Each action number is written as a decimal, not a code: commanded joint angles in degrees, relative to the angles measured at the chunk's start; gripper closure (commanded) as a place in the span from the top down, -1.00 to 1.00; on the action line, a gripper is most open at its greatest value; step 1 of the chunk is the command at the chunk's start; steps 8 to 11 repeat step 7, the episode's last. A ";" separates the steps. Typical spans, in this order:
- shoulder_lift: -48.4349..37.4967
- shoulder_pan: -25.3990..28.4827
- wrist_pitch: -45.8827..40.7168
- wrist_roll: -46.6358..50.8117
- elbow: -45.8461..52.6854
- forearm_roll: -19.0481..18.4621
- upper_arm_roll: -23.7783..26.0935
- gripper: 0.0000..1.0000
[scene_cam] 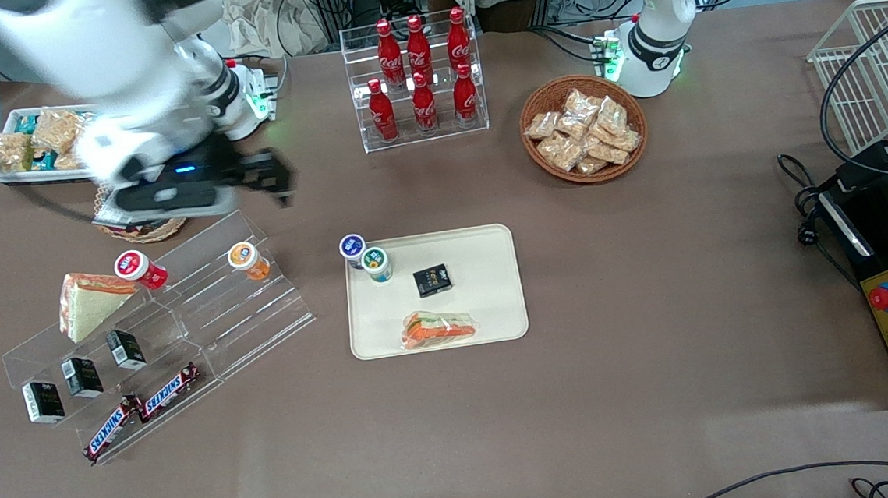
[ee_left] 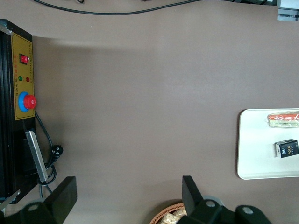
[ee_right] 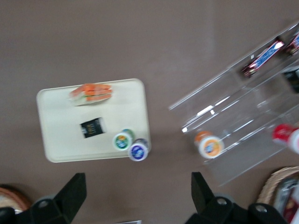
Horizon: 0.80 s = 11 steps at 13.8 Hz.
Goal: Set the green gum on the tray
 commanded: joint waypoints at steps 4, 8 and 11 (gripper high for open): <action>-1.39 -16.57 -3.37 -23.95 -0.48 -0.23 -1.83 1.00; -1.13 -16.40 -3.37 -23.96 -0.13 -0.31 -4.74 1.00; -1.13 -16.40 -3.37 -23.96 -0.13 -0.31 -4.74 1.00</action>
